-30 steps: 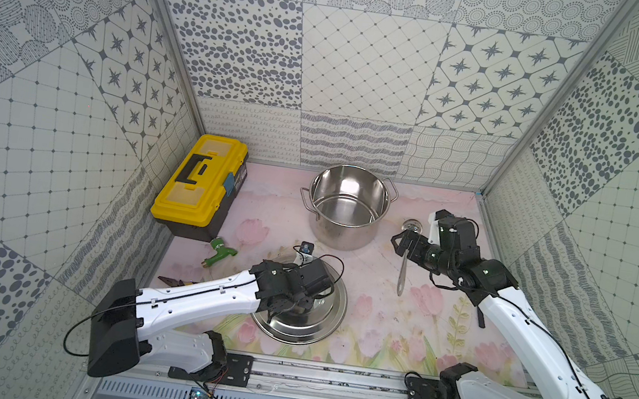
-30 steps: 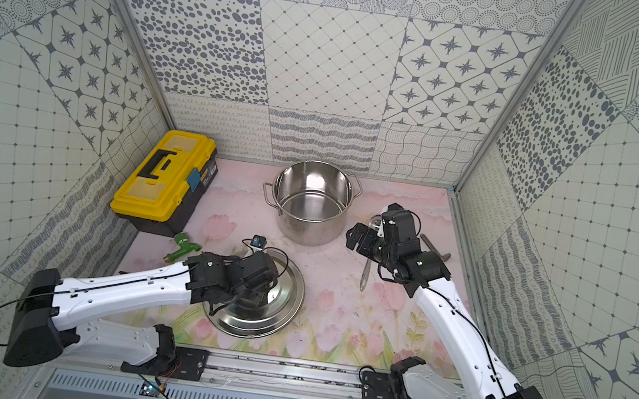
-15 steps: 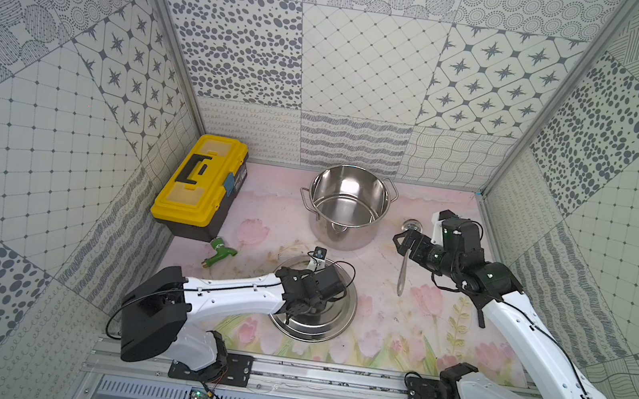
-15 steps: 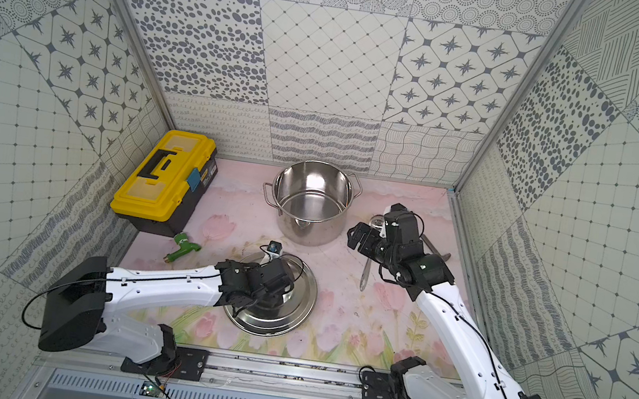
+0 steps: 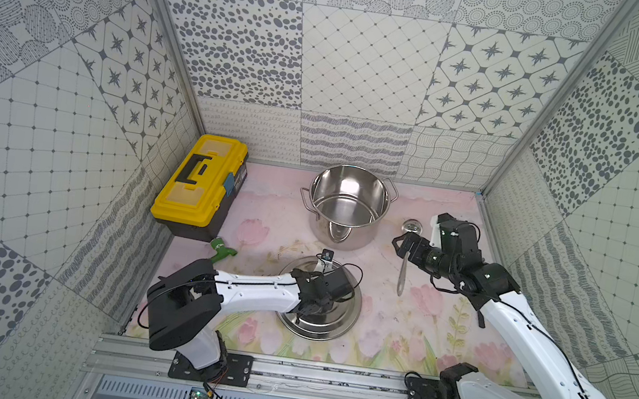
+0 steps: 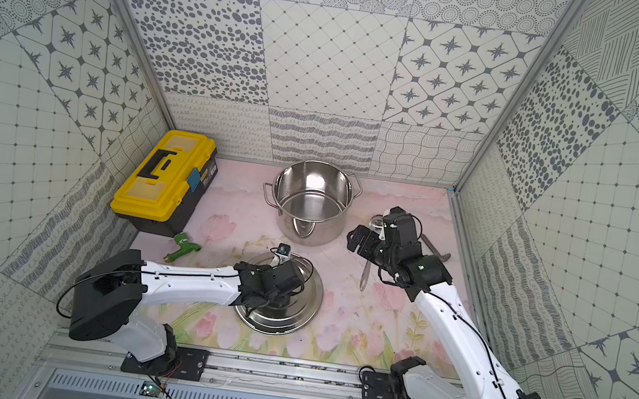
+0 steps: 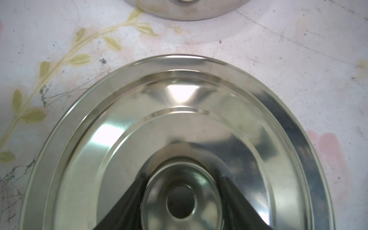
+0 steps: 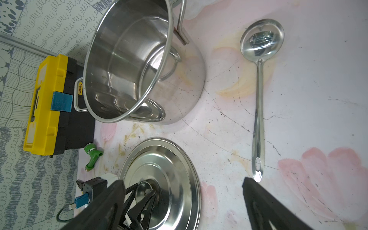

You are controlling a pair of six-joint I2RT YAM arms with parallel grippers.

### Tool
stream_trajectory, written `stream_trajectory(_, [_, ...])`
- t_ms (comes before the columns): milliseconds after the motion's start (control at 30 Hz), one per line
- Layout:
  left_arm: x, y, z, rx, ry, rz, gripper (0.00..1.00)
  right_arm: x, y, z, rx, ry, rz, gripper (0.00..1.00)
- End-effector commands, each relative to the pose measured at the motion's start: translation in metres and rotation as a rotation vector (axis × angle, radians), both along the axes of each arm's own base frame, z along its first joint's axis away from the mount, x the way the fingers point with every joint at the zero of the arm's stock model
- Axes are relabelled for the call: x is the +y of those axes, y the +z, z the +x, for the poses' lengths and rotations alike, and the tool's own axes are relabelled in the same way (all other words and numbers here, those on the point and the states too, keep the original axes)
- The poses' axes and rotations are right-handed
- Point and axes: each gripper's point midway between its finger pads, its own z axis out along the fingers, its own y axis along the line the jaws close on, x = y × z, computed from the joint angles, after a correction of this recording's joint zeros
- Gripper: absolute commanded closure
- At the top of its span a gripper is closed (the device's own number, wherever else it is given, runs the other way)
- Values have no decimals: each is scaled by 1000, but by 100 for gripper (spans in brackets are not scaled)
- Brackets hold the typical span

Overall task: Stir the soup with a spoon
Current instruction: Place the lid at the center of the board.

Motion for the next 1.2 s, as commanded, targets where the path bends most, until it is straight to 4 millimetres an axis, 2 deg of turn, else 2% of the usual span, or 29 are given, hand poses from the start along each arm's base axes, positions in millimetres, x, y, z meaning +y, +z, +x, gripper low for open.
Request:
stream_trajectory(0, [-2, -1, 10, -47, 34, -5, 77, 1, -4, 1, 2, -2, 13, 3])
stream_trajectory(267, [9, -22, 1, 4, 67, 33, 76, -2, -23, -4, 38, -1, -11, 3])
stream_trajectory(400, [11, -26, -2, 14, 73, 35, 72, -3, -28, -6, 45, 1, -20, 3])
stream_trajectory(567, [11, -17, 1, -4, 68, 31, 28, -4, -34, -6, 59, -1, -31, 3])
stream_trajectory(667, [10, -3, 5, -37, 67, 40, 9, -4, -36, -2, 63, 3, -46, 3])
stream_trajectory(733, [9, 12, 10, -66, 64, 44, 1, -5, -36, 2, 65, -4, -57, 3])
stream_trajectory(933, [5, 69, 18, -144, 45, 6, 1, -17, -42, 23, 89, -58, -105, 5])
stream_trajectory(1100, [15, 112, 13, -163, 64, -33, 1, -27, -62, 49, 164, -61, -202, 14])
stream_trajectory(1167, [16, 121, 7, -145, 51, -50, 1, -29, -73, 60, 206, -52, -247, 19])
